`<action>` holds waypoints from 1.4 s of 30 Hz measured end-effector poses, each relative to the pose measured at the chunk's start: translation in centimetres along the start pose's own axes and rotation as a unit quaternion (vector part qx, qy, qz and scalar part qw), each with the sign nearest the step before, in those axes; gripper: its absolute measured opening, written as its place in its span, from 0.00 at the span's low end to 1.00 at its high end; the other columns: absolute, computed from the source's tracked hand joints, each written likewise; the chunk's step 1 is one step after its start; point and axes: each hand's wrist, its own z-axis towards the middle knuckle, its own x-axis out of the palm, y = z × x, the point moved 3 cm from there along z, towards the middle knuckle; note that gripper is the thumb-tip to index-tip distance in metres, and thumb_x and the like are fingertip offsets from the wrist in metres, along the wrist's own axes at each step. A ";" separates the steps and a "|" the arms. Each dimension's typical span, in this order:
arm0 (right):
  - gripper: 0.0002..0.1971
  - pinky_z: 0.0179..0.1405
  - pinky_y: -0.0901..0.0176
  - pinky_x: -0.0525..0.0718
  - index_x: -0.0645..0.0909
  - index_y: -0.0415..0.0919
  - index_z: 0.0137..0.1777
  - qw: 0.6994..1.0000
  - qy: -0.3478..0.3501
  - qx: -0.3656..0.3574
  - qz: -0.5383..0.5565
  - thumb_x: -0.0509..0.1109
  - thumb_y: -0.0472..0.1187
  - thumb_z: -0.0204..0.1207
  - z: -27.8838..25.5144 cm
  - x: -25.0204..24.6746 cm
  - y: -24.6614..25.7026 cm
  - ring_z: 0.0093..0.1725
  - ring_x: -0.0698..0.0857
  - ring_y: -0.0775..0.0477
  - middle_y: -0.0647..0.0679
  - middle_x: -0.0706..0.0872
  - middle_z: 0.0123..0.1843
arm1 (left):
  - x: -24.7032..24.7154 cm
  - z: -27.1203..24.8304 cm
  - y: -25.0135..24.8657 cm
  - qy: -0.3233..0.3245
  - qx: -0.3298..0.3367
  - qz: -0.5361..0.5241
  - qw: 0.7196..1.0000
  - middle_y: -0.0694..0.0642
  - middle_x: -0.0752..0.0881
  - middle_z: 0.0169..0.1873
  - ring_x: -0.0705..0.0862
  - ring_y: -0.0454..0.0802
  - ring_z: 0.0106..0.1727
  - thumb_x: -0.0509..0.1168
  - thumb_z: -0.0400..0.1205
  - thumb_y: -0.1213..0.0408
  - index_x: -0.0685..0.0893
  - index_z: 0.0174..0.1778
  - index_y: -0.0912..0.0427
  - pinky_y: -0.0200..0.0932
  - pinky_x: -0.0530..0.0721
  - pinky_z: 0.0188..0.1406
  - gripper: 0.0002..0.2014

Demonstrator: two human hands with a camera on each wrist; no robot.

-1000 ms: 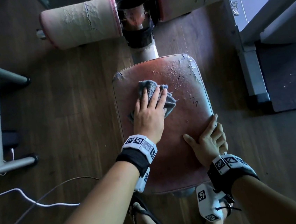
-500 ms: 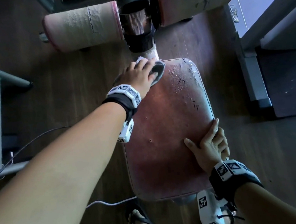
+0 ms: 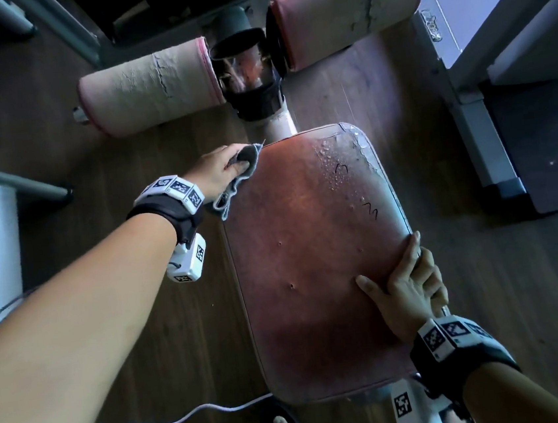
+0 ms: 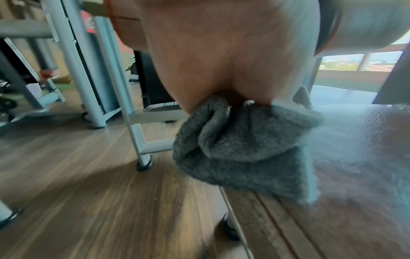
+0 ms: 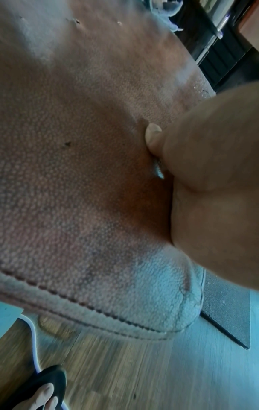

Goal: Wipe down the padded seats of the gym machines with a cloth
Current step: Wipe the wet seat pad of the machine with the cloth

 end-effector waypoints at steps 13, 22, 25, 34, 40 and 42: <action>0.61 0.82 0.31 0.45 0.20 0.51 0.80 1.000 -0.021 -0.008 0.005 0.66 0.70 0.69 0.0 0.3 -0.1 0.83 0.40 0.35 0.44 0.35 0.82 | 0.5 1.2 -1.7 0.020 0.024 -0.055 0.998 0.55 0.81 0.67 0.78 0.47 0.67 0.65 0.84 0.66 0.77 0.75 0.54 0.38 0.73 0.67 0.21; 0.60 0.82 0.31 0.46 0.19 0.53 0.79 0.999 -0.017 -0.015 0.022 0.66 0.70 0.69 0.1 0.3 -0.2 0.83 0.40 0.36 0.44 0.35 0.82 | 0.2 -0.2 0.1 0.020 -0.008 -0.164 0.986 0.58 0.83 0.62 0.81 0.45 0.61 0.62 0.85 0.73 0.76 0.72 0.62 0.23 0.76 0.55 0.18; 0.60 0.82 0.31 0.45 0.20 0.51 0.80 0.999 -0.026 -0.011 0.021 0.67 0.69 0.70 0.1 0.3 -0.2 0.82 0.41 0.35 0.43 0.37 0.82 | 0.1 0.2 -0.7 0.010 -0.005 -0.118 0.993 0.56 0.84 0.60 0.81 0.47 0.60 0.63 0.85 0.71 0.79 0.70 0.61 0.28 0.77 0.56 0.16; 0.60 0.82 0.30 0.48 0.19 0.54 0.78 0.999 -0.029 -0.010 0.020 0.66 0.70 0.69 0.3 0.4 -0.4 0.83 0.41 0.34 0.43 0.36 0.82 | 1.4 3.9 -5.8 0.038 0.037 0.028 0.998 0.52 0.82 0.66 0.79 0.50 0.66 0.65 0.84 0.59 0.78 0.72 0.46 0.45 0.74 0.68 0.19; 0.60 0.81 0.29 0.49 0.19 0.54 0.79 0.999 -0.037 -0.015 0.023 0.63 0.73 0.67 0.3 0.6 -0.4 0.83 0.44 0.31 0.40 0.39 0.83 | 0.0 2.0 -3.4 0.031 0.006 0.017 0.999 0.51 0.83 0.65 0.80 0.49 0.65 0.65 0.84 0.64 0.79 0.72 0.49 0.42 0.75 0.66 0.19; 0.59 0.81 0.29 0.49 0.19 0.54 0.78 0.999 -0.042 -0.016 0.017 0.61 0.74 0.66 0.3 0.6 -0.4 0.83 0.44 0.32 0.40 0.39 0.83 | 0.4 2.7 -4.1 0.032 0.005 0.030 0.999 0.52 0.83 0.65 0.80 0.50 0.65 0.64 0.85 0.63 0.79 0.72 0.50 0.45 0.75 0.67 0.18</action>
